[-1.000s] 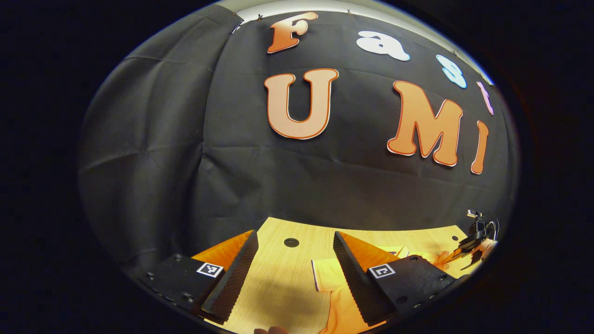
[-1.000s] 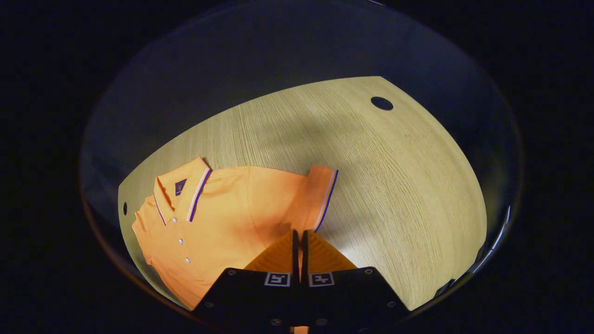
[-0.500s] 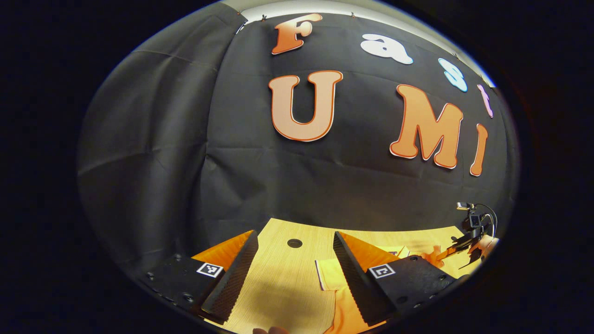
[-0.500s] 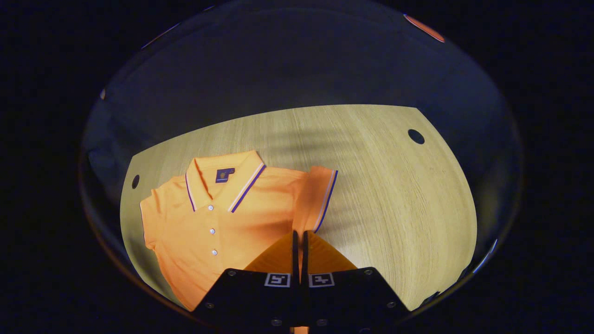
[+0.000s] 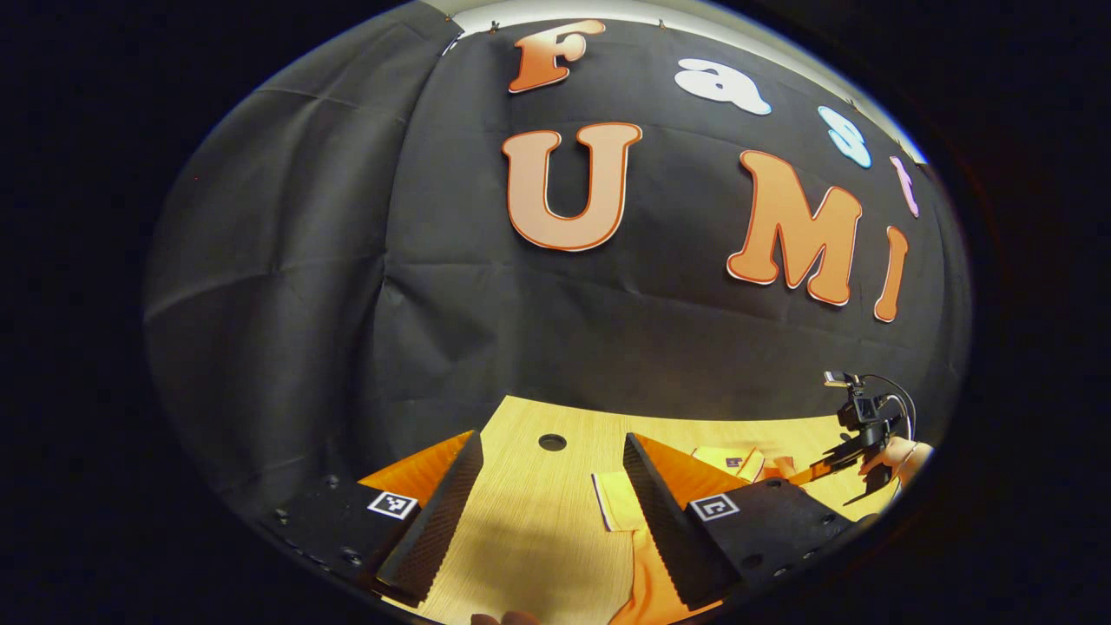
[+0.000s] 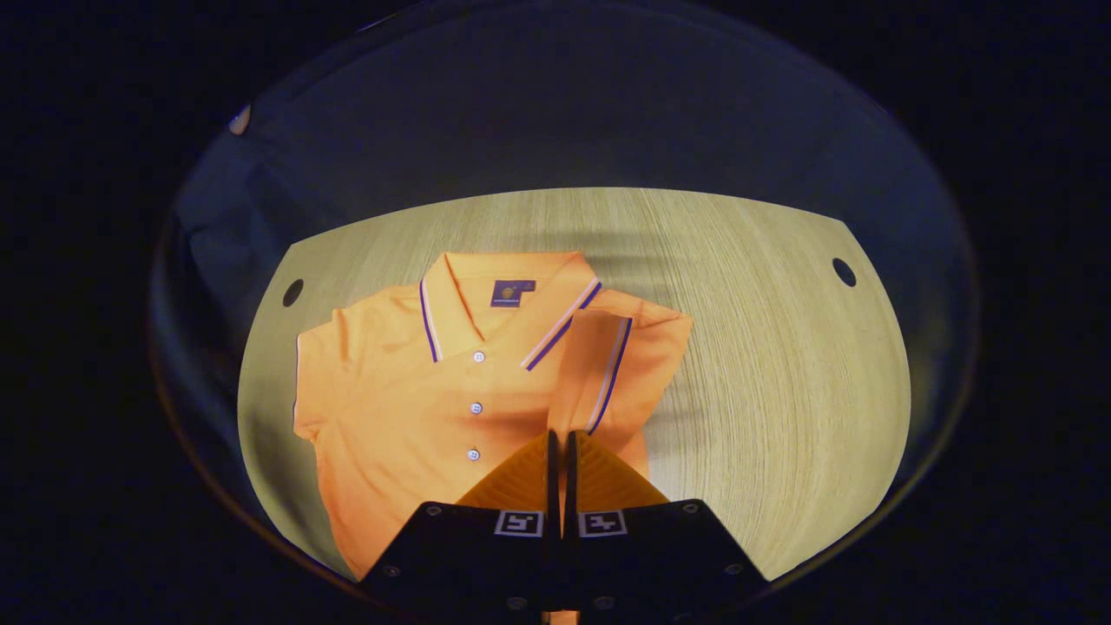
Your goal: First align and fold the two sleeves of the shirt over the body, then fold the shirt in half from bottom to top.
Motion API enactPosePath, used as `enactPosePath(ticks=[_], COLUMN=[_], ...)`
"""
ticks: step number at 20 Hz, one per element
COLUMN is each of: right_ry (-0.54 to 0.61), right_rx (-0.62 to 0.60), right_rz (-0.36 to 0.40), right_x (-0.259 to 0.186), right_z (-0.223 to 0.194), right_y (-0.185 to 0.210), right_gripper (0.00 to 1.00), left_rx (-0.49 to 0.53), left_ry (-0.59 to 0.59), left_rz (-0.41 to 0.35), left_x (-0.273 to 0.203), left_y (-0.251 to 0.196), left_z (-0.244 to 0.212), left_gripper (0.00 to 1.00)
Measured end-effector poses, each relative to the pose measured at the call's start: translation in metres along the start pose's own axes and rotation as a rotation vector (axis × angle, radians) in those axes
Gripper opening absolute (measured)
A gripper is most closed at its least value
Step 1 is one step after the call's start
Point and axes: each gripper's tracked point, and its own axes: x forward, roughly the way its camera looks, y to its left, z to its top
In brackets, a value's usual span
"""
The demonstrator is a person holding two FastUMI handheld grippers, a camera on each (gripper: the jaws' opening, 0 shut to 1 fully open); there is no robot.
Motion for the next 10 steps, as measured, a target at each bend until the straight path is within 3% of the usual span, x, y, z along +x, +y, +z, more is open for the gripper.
enactPosePath(ticks=[8,10], right_ry=[0.01,0.025], right_rx=[-0.032,-0.027], right_rz=[0.086,0.132], right_x=[0.0,-0.001], right_z=[-0.008,-0.013], right_y=[0.032,0.045], right_gripper=[0.02,0.07], left_rx=[-0.018,-0.026], left_ry=[0.01,0.015], left_rz=[-0.008,-0.011], left_x=[-0.004,-0.005], left_y=[0.0,-0.001], left_z=[-0.005,-0.007], left_gripper=[0.98,0.98])
